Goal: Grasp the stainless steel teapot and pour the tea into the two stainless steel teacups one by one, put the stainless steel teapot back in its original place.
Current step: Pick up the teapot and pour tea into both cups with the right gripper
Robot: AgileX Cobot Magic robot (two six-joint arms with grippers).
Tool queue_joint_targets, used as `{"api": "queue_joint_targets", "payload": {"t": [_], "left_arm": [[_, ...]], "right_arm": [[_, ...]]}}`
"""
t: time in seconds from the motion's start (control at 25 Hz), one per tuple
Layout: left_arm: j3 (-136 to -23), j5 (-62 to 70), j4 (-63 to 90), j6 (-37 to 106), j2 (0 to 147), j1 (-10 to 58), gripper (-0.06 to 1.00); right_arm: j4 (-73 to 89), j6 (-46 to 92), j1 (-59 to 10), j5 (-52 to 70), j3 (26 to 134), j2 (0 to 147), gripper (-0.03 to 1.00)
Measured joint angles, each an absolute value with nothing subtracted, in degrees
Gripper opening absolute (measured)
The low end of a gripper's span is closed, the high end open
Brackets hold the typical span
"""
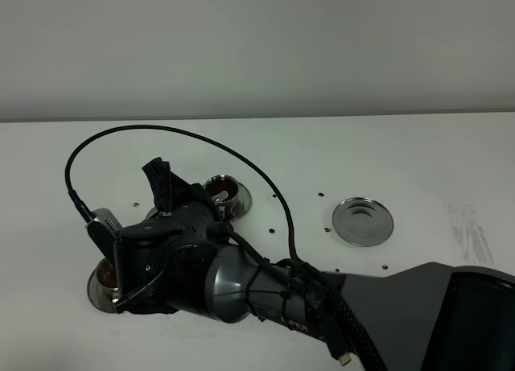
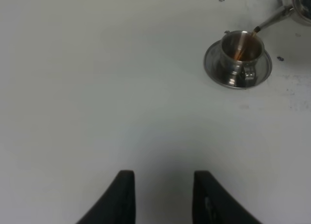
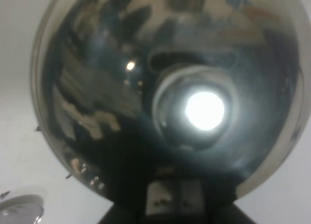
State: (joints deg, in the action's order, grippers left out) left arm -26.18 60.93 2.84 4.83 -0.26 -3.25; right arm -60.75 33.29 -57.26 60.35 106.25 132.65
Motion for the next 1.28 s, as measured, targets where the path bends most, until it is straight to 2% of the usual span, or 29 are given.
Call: {"api": "queue_joint_targets", "payload": {"t": [1.28], "left_arm": [[-26.18,60.93,2.84,4.77,-0.26,-3.25,0.31]], "right_arm": [[-61.98,33.72,-58.34,60.21,106.25,132.65,0.17]]}}
